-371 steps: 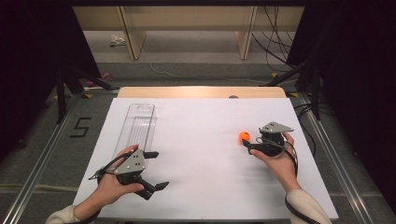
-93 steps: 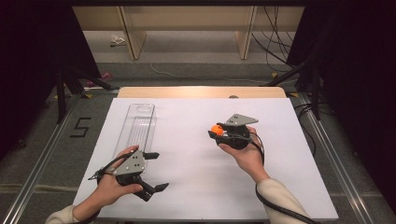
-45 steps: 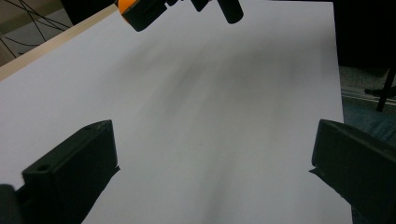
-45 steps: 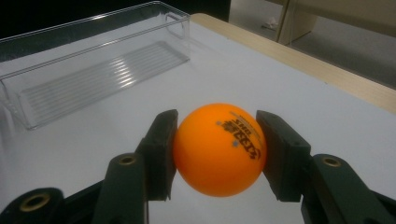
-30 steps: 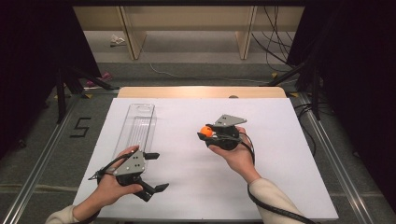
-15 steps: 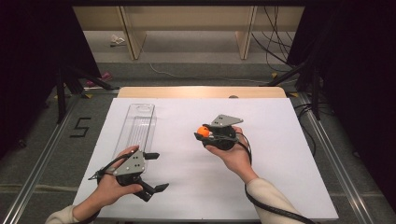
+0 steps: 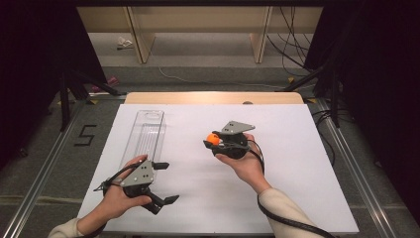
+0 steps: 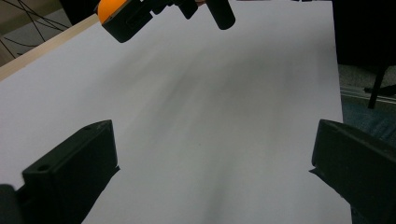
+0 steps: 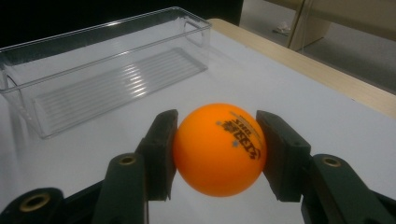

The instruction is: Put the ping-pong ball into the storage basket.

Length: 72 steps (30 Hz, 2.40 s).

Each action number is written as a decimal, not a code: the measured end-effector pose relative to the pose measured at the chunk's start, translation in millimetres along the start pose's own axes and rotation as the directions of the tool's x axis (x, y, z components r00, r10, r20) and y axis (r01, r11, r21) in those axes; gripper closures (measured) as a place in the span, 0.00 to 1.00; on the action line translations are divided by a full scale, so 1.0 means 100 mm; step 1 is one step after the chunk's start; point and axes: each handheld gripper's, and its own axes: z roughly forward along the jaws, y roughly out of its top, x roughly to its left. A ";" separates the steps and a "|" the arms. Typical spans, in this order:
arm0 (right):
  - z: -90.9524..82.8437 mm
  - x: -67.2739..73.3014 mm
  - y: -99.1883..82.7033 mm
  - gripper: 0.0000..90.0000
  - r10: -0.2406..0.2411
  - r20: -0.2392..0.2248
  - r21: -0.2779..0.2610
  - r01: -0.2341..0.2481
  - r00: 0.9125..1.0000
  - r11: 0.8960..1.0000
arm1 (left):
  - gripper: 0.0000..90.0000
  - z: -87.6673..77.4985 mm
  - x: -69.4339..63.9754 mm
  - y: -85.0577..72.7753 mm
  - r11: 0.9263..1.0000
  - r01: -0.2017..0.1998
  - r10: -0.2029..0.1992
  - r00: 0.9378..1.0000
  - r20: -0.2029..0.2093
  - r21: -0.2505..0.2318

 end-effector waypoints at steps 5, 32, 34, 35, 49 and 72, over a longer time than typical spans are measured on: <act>0.02 0.01 0.01 0.57 -0.001 -0.005 -0.001 0.001 1.000 1.000 | 0.00 0.00 0.00 0.00 1.000 0.000 0.000 1.000 0.000 0.000; 0.10 0.02 0.09 0.57 -0.004 -0.012 -0.012 0.004 1.000 1.000 | 0.00 0.00 0.00 0.00 1.000 -0.003 0.003 1.000 0.003 0.001; 0.11 0.03 0.09 0.57 -0.006 -0.012 -0.013 0.005 1.000 1.000 | 0.00 0.00 0.00 0.00 1.000 -0.003 0.003 1.000 0.002 0.001; 0.12 0.03 0.10 0.57 -0.004 -0.013 -0.014 0.004 1.000 1.000 | 0.00 0.00 0.00 0.00 1.000 -0.003 0.003 1.000 0.003 0.001; 0.18 0.04 0.13 0.57 -0.005 -0.022 -0.014 0.005 1.000 1.000 | 0.00 0.00 -0.01 0.00 1.000 0.000 0.000 1.000 0.006 -0.003; 0.29 0.10 0.17 0.57 -0.010 -0.036 -0.013 0.010 0.999 1.000 | 0.00 0.00 -0.01 0.00 1.000 -0.001 0.001 1.000 0.008 -0.002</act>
